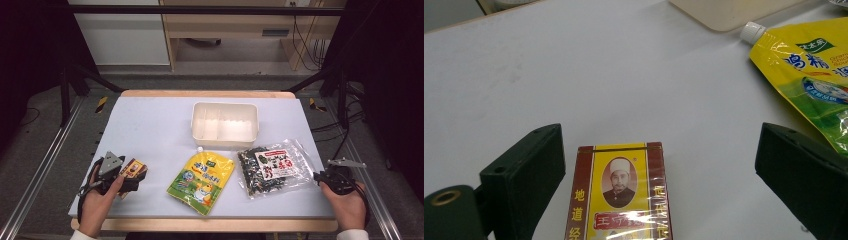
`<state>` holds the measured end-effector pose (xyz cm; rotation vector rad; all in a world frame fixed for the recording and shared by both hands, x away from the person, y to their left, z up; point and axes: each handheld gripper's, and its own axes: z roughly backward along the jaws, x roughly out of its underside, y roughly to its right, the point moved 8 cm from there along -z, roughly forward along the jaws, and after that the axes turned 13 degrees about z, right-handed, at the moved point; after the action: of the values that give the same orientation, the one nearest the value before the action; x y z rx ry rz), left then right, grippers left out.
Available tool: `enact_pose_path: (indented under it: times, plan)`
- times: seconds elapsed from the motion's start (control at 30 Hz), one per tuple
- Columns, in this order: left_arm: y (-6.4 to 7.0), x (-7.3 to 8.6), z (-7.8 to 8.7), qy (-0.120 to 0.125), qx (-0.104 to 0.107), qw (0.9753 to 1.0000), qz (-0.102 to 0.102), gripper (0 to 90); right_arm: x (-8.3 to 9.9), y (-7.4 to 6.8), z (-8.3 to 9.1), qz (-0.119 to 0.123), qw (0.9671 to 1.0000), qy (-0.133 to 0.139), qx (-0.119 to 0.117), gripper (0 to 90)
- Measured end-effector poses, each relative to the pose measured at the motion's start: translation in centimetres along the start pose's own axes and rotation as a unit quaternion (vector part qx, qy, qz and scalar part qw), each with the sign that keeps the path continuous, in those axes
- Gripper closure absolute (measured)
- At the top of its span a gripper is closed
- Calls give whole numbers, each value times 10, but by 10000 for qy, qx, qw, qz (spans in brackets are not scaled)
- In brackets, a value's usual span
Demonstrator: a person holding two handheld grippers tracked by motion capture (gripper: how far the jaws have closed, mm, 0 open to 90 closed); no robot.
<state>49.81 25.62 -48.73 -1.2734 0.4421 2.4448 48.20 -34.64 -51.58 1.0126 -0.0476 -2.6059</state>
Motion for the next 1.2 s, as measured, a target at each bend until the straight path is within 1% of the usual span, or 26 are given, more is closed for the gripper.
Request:
enact_pose_path:
  times: [0.17,0.23,0.3,0.53,0.77,1.03,1.2]
  plan:
    - [0,0,0,-9,-4,10000,-7,55,1,-1,0,-5,10000,10,-31,682]
    - [0,0,0,-5,-4,10000,3,55,1,-2,1,7,10000,4,-42,675]
    - [0,0,0,-7,-1,10000,1,55,2,-2,2,68,10000,0,-34,668]
    - [1,0,0,-8,-2,10000,-8,55,3,-4,3,87,9999,-2,-84,640]
    - [1,1,-1,-7,1,10000,-5,55,6,-4,2,123,9998,-79,-106,600]
    - [1,0,0,2,12,10000,0,55,8,-5,-1,158,9995,-213,-146,602]
    - [1,0,-1,-23,16,10000,-38,55,9,-6,-3,146,9993,-237,-231,623]
